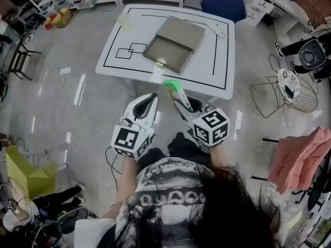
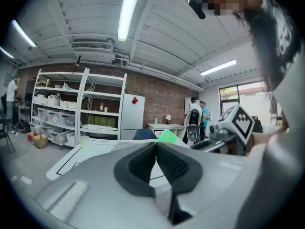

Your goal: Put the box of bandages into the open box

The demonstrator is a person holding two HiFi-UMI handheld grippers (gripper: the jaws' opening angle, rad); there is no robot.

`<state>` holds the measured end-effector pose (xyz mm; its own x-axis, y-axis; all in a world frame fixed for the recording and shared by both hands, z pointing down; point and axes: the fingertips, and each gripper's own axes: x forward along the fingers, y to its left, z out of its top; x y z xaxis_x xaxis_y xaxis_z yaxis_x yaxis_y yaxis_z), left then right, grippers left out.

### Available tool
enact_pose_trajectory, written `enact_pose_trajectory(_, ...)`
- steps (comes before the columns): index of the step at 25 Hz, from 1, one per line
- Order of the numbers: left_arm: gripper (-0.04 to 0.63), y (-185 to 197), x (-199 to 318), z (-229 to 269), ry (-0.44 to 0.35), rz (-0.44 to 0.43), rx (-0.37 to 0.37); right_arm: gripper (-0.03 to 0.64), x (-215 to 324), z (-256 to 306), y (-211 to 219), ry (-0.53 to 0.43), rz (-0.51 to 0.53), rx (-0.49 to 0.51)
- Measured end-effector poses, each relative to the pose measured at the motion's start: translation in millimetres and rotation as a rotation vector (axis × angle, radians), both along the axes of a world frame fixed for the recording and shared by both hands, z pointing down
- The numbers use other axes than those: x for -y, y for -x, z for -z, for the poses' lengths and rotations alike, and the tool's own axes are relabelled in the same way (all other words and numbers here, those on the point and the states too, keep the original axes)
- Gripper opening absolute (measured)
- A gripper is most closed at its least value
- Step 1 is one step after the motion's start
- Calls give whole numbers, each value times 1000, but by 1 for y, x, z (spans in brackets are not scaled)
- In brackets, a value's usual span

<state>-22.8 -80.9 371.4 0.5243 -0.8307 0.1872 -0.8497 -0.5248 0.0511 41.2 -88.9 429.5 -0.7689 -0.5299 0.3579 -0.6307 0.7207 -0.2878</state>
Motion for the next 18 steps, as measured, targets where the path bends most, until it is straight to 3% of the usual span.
enact_pose_trajectory(11,0,-43,31,-2,12,61,21,97,37,-7,-39,22,63,21)
enact_pose_trajectory(18,0,-47,38,-9,41,83,45,97,46,-18,-38,56,90,43)
